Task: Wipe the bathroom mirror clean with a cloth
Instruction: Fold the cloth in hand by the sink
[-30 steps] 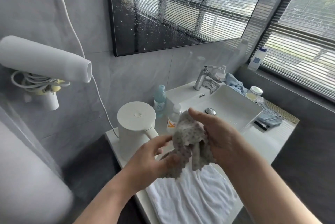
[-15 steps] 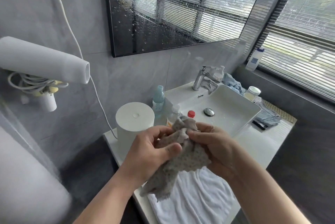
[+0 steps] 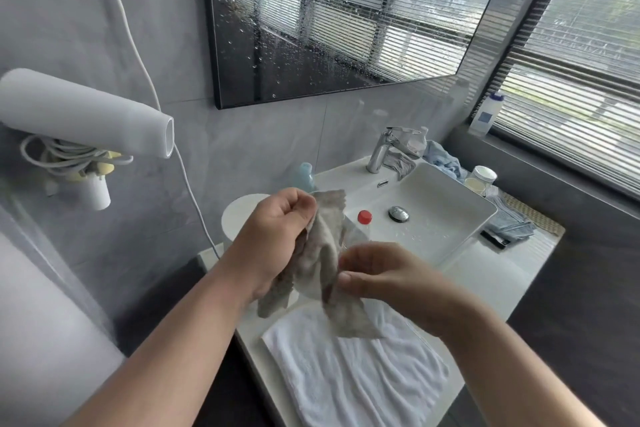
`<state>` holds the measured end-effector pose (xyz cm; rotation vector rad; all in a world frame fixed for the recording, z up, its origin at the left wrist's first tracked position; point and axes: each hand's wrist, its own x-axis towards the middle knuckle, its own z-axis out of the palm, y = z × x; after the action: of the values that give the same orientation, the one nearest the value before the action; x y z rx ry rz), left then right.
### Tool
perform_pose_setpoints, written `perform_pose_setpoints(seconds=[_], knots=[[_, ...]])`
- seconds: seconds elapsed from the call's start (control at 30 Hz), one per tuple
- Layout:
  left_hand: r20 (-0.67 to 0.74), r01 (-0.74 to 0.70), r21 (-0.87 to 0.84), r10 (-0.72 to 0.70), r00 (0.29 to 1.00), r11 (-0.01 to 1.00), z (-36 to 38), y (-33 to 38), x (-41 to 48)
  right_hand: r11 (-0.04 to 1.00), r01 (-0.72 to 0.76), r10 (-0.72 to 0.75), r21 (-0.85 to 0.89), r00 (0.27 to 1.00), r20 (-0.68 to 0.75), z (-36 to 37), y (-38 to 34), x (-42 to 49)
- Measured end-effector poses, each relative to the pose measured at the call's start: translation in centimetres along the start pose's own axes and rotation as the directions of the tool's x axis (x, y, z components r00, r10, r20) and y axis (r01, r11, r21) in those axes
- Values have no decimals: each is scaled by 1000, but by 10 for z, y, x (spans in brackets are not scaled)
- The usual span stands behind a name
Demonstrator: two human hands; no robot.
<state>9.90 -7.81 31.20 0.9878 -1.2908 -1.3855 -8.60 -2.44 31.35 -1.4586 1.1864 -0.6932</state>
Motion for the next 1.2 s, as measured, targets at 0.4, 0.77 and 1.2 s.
perform_pose_setpoints(seconds=[0.4, 0.77, 1.2], knots=[[403, 604, -458, -453, 795, 652, 7, -79, -26, 803, 262, -110, 535, 948, -299, 8, -30, 16], [421, 478, -731, -229, 878, 487, -30, -95, -17, 727, 356, -6, 587, 858, -513, -14, -21, 1], [287, 356, -592, -223, 932, 723, -19, -75, 1, 565, 381, 199, 732, 798, -569, -21, -10, -8]])
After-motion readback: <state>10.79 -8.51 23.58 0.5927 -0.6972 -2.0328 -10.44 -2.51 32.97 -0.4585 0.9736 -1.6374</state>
